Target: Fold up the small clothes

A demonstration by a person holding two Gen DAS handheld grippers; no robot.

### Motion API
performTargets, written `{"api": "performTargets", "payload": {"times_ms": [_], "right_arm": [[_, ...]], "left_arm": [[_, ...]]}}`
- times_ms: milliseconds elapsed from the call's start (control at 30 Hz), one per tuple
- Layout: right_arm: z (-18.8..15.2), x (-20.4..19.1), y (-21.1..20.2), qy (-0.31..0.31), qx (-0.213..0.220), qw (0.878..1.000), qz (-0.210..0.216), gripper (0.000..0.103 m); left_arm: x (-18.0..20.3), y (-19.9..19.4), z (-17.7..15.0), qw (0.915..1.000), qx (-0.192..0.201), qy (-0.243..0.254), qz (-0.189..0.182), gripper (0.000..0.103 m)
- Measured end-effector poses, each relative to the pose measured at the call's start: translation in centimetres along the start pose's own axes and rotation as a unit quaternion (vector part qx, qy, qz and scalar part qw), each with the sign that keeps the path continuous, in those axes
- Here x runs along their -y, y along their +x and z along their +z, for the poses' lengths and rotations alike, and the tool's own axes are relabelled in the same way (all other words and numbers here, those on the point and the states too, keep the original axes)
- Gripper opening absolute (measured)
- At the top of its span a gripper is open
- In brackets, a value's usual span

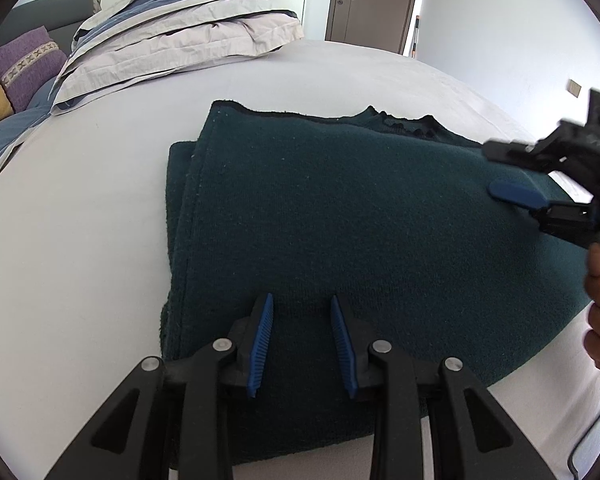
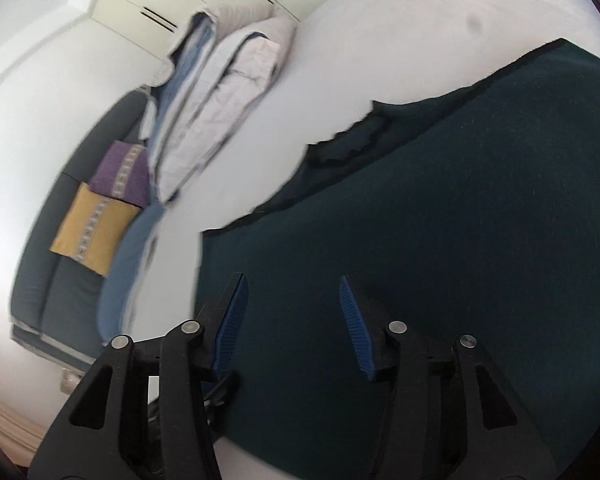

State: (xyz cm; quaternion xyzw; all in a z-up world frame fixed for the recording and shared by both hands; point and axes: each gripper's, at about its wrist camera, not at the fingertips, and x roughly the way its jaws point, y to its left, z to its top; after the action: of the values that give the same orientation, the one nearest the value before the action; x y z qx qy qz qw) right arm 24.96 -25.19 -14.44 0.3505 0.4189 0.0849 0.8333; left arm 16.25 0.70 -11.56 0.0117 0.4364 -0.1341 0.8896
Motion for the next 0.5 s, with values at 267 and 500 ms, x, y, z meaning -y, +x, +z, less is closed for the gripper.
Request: {"api": "performTargets", "payload": {"times_ms": [267,500], "right_arm": [[2.5,9.8,-4.9,0.085,0.082,0.993,0.030,0.034],[2.7,15.3,-11.4,0.132,0.151,0.979,-0.017,0.036]], "left_arm": [[0.0,0.2,0.1,1.0000,0.000,-0.002,-0.004,0.033],[0.0,0.2,0.1,1.0000,0.001,-0.002,-0.005,0.033]]}}
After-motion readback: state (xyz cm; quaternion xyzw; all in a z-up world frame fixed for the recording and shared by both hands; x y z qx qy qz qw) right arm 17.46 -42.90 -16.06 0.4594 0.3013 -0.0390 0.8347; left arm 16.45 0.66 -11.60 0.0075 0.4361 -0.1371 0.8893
